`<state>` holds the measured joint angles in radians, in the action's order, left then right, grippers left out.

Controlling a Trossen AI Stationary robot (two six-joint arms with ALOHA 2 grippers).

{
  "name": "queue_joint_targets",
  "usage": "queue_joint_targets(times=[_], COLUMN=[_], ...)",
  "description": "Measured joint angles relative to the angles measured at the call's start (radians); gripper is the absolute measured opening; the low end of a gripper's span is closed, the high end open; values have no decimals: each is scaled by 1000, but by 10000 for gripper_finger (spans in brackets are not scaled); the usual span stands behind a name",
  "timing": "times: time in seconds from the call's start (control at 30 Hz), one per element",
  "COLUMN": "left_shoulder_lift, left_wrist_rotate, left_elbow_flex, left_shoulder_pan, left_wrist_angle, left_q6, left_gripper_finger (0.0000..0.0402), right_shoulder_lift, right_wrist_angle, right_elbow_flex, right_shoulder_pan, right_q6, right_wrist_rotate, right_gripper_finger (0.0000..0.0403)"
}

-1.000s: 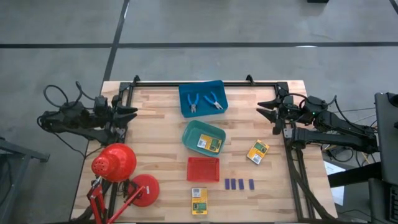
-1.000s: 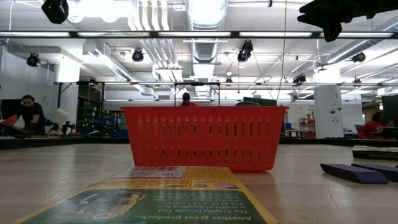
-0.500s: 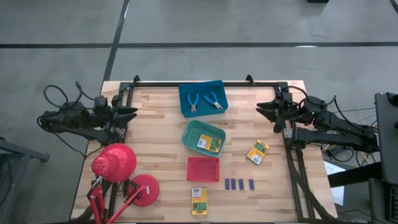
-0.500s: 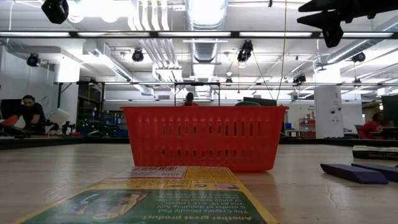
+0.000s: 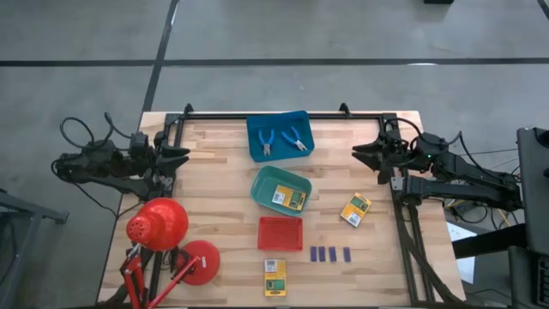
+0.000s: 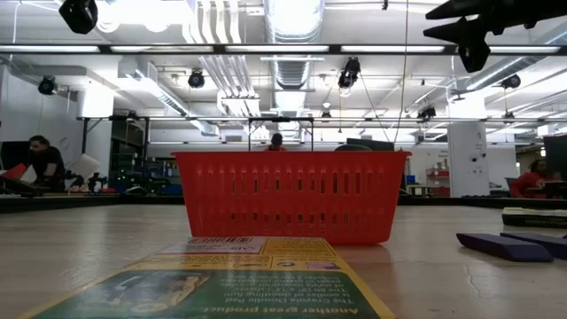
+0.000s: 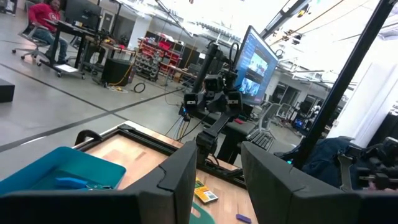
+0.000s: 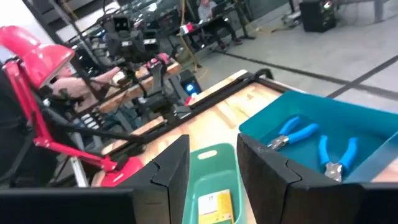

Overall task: Pick & Place School Supplies
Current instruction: Put the yellow crayon box in the green bin

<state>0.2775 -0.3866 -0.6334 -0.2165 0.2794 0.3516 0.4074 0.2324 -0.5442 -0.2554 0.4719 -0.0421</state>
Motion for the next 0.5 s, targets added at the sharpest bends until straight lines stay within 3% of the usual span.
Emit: queue_joint_targets(times=[0.2, 0.5], left_shoulder_lift=[0, 0], left_wrist_rotate=[0, 0], left_elbow_flex=[0, 0], left_shoulder_pan=[0, 0], left_wrist_angle=[0, 0], left_q6=[0, 0], left_gripper_finger=[133, 133], right_shoulder_lift=[0, 31], right_wrist_angle=[-1, 43], right_elbow_flex=[0, -2], right_shoulder_pan=[0, -1], right_q6=[151, 379], right_wrist_rotate=[123, 124], right_gripper_finger=[128, 128])
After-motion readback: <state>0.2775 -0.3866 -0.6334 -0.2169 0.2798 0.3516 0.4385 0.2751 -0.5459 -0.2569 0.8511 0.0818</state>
